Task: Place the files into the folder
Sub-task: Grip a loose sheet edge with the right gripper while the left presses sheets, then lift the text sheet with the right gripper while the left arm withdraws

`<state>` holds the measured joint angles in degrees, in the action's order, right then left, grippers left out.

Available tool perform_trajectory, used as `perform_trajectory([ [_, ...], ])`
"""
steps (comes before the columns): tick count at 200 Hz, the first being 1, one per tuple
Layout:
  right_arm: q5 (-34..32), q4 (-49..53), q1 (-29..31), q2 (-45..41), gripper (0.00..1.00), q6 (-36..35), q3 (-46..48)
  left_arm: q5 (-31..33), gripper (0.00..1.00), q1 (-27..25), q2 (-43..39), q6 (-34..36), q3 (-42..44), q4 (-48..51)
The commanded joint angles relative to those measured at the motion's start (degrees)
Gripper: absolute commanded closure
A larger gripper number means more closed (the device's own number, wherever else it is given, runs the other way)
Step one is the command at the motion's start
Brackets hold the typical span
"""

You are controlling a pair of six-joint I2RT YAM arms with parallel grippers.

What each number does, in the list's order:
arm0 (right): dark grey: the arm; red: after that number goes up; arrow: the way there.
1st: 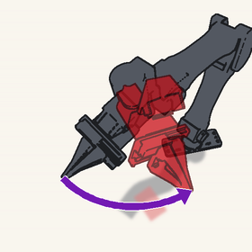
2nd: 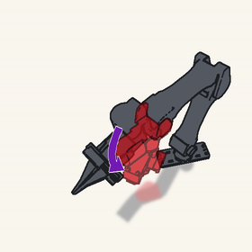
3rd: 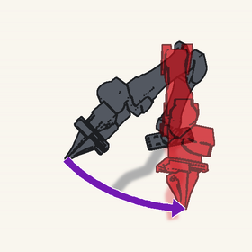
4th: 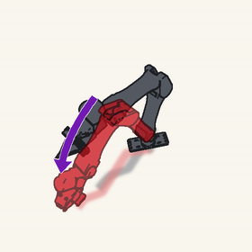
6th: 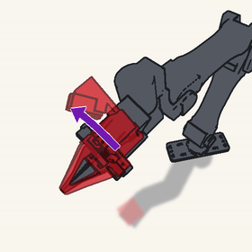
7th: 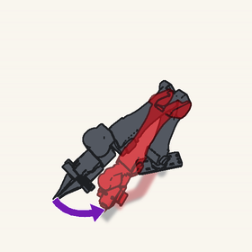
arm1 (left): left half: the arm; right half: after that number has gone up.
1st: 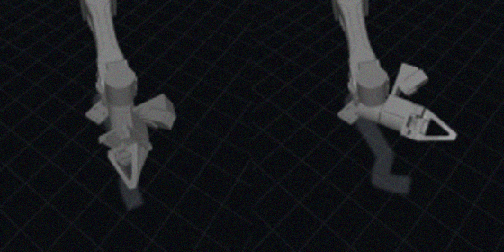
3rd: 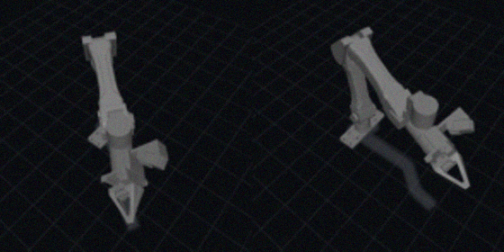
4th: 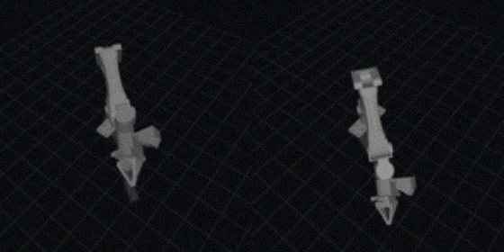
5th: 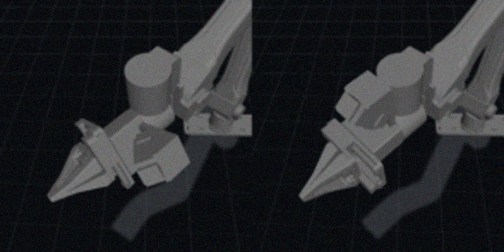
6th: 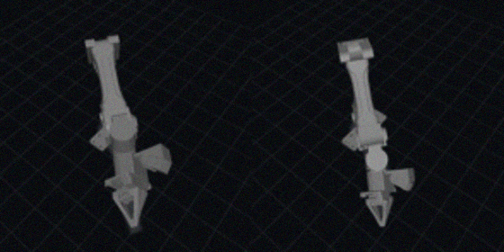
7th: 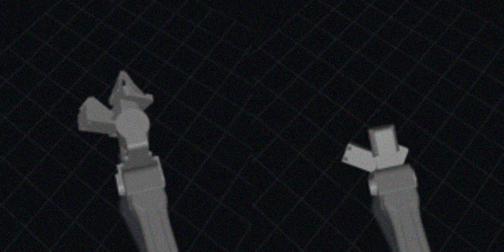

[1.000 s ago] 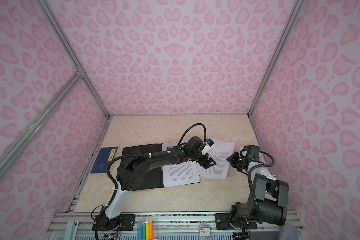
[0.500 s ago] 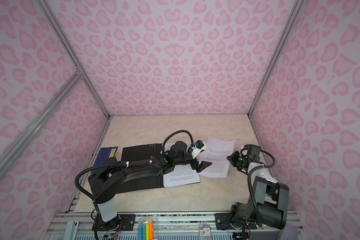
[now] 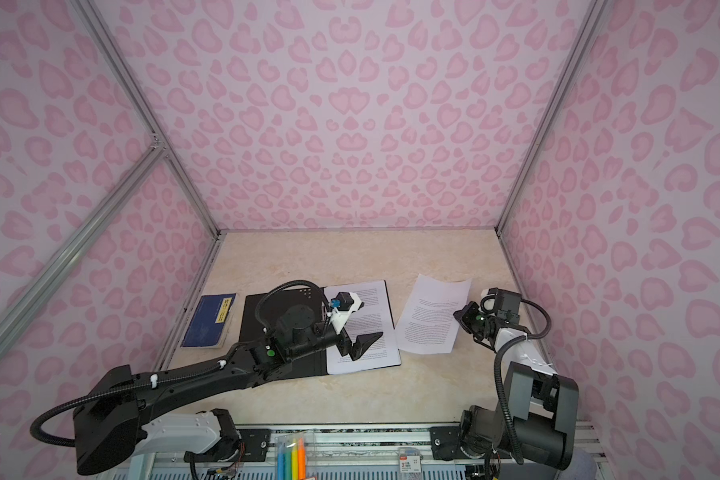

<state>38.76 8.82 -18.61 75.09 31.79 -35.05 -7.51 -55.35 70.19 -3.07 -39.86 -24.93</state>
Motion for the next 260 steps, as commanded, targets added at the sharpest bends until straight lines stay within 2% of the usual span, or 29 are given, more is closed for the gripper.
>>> perform_trajectory([
  [1,-1.8,0.4,0.1,-0.4,1.00,-0.6,0.5,6.4,0.02,0.4,-5.1,-2.0,1.2,6.3],
  [22,-2.3,0.2,0.2,-0.5,1.00,-0.2,0.3,10.9,0.02,1.0,-9.9,-4.7,1.8,13.6],
  [58,-6.2,2.3,2.5,-1.9,1.00,0.5,-2.3,23.0,0.03,4.6,-12.6,-10.7,-1.8,36.2],
  [74,-8.7,4.5,3.9,-3.5,1.00,0.5,-4.6,22.1,0.03,8.3,-14.5,-14.1,-2.7,43.6],
  [94,-12.4,8.2,6.0,-6.3,1.00,-0.4,-8.7,16.0,0.02,14.4,-18.3,-18.2,-2.5,49.3],
  [107,-15.0,11.1,8.0,-7.9,1.00,-1.2,-12.0,13.8,0.03,17.3,-21.2,-19.0,-1.7,51.5],
  [118,-18.2,14.2,11.0,-9.0,1.00,-2.4,-15.6,15.4,0.02,18.6,-23.6,-20.4,-0.7,53.7],
  [138,-23.6,19.0,18.9,-9.4,1.00,-4.6,-22.6,19.2,0.03,20.3,-27.8,-21.9,1.6,56.4],
  [162,-25.7,21.4,29.4,-6.7,1.00,-3.8,-29.0,20.5,0.03,20.6,-33.1,-22.1,3.6,57.3],
  [181,-25.4,20.4,38.2,-3.2,1.00,-2.0,-33.1,21.2,0.02,20.6,-36.0,-21.9,4.4,57.8],
  [204,-20.4,17.5,45.4,1.0,1.00,0.6,-37.7,21.4,0.02,20.6,-37.6,-20.6,4.3,59.2],
  [226,-15.1,13.9,46.7,1.9,1.00,2.7,-39.1,20.1,0.03,20.6,-38.7,-19.1,3.4,61.2],
  [246,-19.0,12.1,46.0,1.3,1.00,1.9,-36.5,19.8,0.03,20.6,-40.0,-18.6,4.6,60.8],
  [260,-17.1,10.8,43.4,2.6,1.00,1.9,-33.7,19.8,0.03,20.6,-40.6,-18.5,5.7,59.8],
])
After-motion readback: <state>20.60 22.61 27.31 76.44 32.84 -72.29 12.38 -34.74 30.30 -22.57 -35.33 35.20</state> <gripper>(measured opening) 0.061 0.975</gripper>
